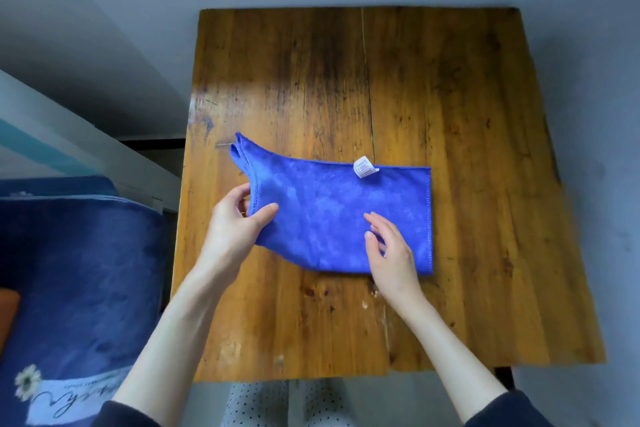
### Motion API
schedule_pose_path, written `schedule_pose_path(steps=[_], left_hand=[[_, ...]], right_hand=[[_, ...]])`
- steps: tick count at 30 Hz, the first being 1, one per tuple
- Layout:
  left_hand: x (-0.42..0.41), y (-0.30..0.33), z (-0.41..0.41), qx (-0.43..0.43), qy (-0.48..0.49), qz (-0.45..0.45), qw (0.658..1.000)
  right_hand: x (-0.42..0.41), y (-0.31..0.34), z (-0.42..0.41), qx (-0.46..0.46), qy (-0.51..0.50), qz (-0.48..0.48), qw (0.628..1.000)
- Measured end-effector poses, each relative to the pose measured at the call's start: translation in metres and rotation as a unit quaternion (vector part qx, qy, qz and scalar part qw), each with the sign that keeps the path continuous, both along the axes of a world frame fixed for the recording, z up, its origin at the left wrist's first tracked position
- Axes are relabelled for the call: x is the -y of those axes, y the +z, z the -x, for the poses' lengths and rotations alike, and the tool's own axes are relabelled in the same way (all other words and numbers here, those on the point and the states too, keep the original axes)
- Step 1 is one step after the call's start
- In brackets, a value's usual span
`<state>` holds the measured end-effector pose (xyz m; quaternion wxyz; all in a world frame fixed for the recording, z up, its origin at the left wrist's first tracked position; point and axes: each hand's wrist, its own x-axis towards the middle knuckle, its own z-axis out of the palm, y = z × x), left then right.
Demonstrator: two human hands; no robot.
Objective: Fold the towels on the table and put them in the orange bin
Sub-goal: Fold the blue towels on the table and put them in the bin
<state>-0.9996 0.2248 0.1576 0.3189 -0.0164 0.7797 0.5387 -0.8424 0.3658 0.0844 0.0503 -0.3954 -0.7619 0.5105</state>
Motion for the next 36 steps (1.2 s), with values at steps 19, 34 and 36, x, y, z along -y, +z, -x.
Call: schedule_pose_path(steps=[19,34,36], left_hand=[[-0.136,-0.070,-0.124,-0.222,-0.334,0.024,0.916],[-0.070,-0.076,-0.112,-0.448,-0.350,0.126,0.813],[-0.060,-0.082,-0.109,-0.455,-0.402,0.163,0.778]], right_hand=[[-0.078,-0.013,-0.047,-0.051,-0.216,0.287,0.932],[-0.127,-0.006,0.015,-0.016,-0.165,0.161,0.973],[-0.128,-0.008,0.011,0.012,-0.191,0.151,0.970]])
